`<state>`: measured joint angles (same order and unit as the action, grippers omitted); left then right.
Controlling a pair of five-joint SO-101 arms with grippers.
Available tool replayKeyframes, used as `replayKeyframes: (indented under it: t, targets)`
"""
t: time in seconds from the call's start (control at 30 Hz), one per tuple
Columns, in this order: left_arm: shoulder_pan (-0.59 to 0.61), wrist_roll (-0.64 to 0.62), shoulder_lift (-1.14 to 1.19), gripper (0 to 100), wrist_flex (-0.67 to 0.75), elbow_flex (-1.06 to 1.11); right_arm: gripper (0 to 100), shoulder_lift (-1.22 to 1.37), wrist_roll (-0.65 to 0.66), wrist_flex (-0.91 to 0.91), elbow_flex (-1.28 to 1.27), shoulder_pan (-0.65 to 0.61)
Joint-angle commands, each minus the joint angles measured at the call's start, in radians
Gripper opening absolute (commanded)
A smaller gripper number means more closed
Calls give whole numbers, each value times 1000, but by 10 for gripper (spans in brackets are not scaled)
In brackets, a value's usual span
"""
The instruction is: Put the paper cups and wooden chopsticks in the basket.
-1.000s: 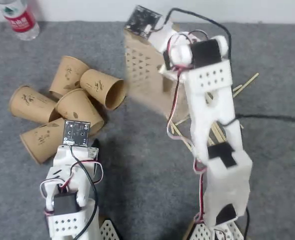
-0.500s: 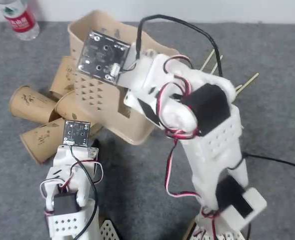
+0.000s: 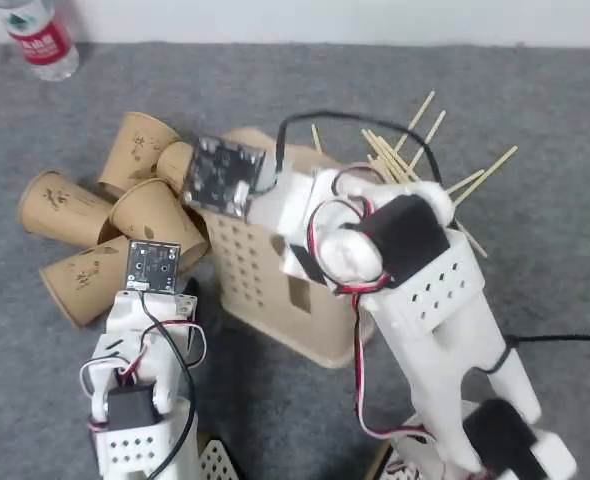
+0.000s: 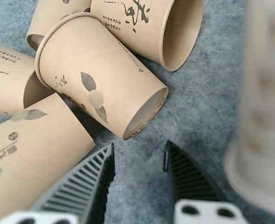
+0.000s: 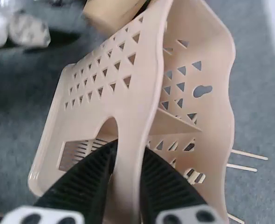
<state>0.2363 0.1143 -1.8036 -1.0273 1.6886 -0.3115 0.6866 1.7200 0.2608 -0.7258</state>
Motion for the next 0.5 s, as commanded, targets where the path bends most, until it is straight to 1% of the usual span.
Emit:
replayKeyframes:
  t: [0.0, 0.17, 0.27, 0.37, 0.47]
  targets:
    - [-9, 9, -11, 166, 0, -5, 6, -113, 21, -127, -144, 18]
    - [-9, 9, -11, 166, 2, -5, 6, -186, 23, -369, -382, 76]
    - [-9, 9, -11, 166, 3, -5, 6, -209, 23, -481, -434, 91]
    - [-9, 9, -11, 166, 3, -5, 6, -211, 20, -503, -434, 87]
    - [-9, 9, -11, 166, 5, -5, 6, -208, 20, -486, -470, 76]
